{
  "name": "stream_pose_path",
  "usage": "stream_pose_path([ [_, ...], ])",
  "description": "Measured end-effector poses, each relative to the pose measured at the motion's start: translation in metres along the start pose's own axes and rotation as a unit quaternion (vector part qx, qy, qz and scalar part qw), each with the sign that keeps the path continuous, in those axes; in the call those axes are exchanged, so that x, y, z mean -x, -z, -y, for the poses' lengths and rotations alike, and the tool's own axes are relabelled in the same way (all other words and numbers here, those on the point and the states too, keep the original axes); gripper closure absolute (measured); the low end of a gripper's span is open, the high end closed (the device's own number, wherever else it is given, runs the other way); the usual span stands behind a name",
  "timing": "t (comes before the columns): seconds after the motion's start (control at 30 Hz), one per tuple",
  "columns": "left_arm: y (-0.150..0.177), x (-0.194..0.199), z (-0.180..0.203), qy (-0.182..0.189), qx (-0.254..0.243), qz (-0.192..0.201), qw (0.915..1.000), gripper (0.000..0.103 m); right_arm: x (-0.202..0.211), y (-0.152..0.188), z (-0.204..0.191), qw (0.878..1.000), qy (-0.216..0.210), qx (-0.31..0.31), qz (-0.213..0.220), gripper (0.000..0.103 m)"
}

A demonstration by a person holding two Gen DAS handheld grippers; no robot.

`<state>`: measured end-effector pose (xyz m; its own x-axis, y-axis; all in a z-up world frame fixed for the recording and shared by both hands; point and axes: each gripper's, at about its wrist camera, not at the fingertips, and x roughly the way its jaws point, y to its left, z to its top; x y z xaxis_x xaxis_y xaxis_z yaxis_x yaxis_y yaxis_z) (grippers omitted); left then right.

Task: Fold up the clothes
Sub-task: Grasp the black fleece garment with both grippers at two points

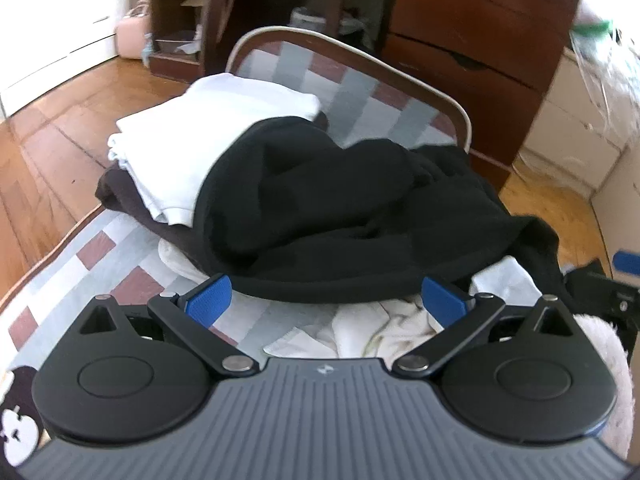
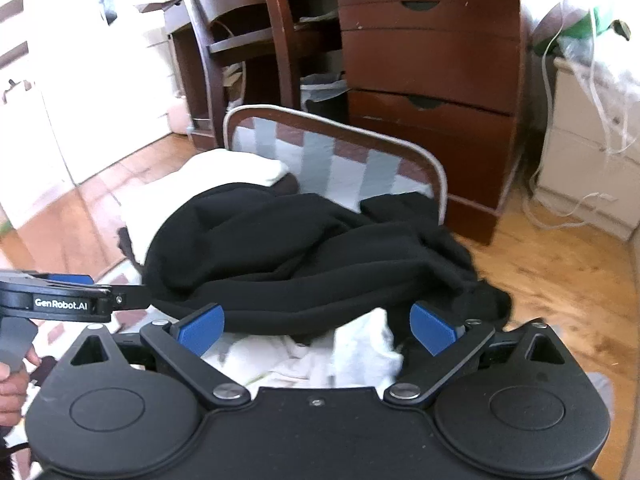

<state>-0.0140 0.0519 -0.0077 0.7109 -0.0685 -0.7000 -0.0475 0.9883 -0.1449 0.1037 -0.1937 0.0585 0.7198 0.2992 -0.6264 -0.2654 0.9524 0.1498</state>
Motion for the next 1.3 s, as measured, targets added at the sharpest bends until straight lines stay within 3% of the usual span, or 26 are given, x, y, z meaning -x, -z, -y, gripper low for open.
stream_pose_path([
  [0.2, 0.003, -0.024, -0.021, -0.011, 0.017, -0.004, 0.9998, 0.000, -0.033, -0.005, 0.019, 0.999, -0.006, -0.031, -0.013, 0.002],
  [0.37, 0.007, -0.048, -0.042, -0.014, 0.004, 0.059, 0.9982, 0.004, -0.066, -0.023, 0.037, 0.997, -0.010, -0.072, -0.027, 0.002],
  [0.43, 0.006, -0.056, -0.049, 0.009, -0.017, 0.074, 0.9971, 0.017, -0.076, -0.038, 0.046, 0.998, -0.009, -0.067, -0.018, 0.003],
  [0.53, -0.001, -0.077, -0.058, 0.028, -0.041, 0.066, 0.9966, 0.030, -0.093, -0.055, 0.056, 0.998, -0.011, -0.048, -0.031, 0.008],
  [0.57, -0.003, -0.084, -0.061, 0.032, -0.048, 0.062, 0.9964, 0.031, -0.103, -0.059, 0.061, 0.998, -0.020, -0.046, -0.045, 0.017],
  [0.6, -0.005, -0.091, -0.063, 0.034, -0.055, 0.059, 0.9962, 0.032, -0.113, -0.064, 0.066, 0.997, -0.031, -0.044, -0.060, 0.034],
  [0.67, -0.009, -0.105, -0.071, 0.033, -0.055, 0.052, 0.9966, 0.037, -0.137, -0.067, 0.074, 0.994, -0.010, -0.033, -0.102, 0.061],
  [0.77, -0.015, -0.121, -0.084, 0.029, -0.049, 0.047, 0.9973, 0.040, -0.154, -0.075, 0.088, 0.994, -0.005, -0.039, -0.102, 0.059],
  [0.83, -0.019, -0.125, -0.087, 0.016, -0.071, 0.063, 0.9954, 0.040, -0.165, -0.080, 0.096, 0.994, -0.004, -0.044, -0.099, 0.054],
  [0.9, -0.022, -0.129, -0.089, 0.024, -0.092, 0.083, 0.9919, 0.033, -0.178, -0.087, 0.105, 0.992, -0.014, -0.059, -0.108, 0.013],
  [0.97, -0.027, -0.132, -0.092, 0.076, -0.109, 0.103, 0.9858, 0.011, -0.198, -0.092, 0.107, 0.989, -0.012, -0.054, -0.135, 0.003],
  [1.0, -0.030, -0.135, -0.092, 0.093, -0.120, 0.110, 0.9823, 0.003, -0.210, -0.094, 0.106, 0.987, -0.010, -0.045, -0.155, 0.003],
  [1.1, -0.039, -0.149, -0.085, 0.076, -0.155, 0.116, 0.9782, 0.003, -0.250, -0.092, 0.114, 0.977, 0.035, -0.058, -0.200, 0.003],
  [1.13, -0.041, -0.154, -0.084, 0.067, -0.162, 0.114, 0.9778, 0.003, -0.265, -0.090, 0.119, 0.974, 0.032, -0.073, -0.211, 0.003],
  [1.23, -0.051, -0.180, -0.090, 0.074, -0.130, 0.087, 0.9850, 0.002, -0.302, -0.077, 0.133, 0.961, -0.001, -0.137, -0.241, 0.004],
  [1.27, -0.054, -0.188, -0.093, 0.076, -0.113, 0.078, 0.9876, 0.002, -0.310, -0.071, 0.137, 0.955, -0.022, -0.162, -0.246, 0.007],
  [1.3, -0.053, -0.191, -0.094, 0.076, -0.102, 0.078, 0.9889, 0.002, -0.310, -0.066, 0.135, 0.956, -0.041, -0.169, -0.238, 0.020],
])
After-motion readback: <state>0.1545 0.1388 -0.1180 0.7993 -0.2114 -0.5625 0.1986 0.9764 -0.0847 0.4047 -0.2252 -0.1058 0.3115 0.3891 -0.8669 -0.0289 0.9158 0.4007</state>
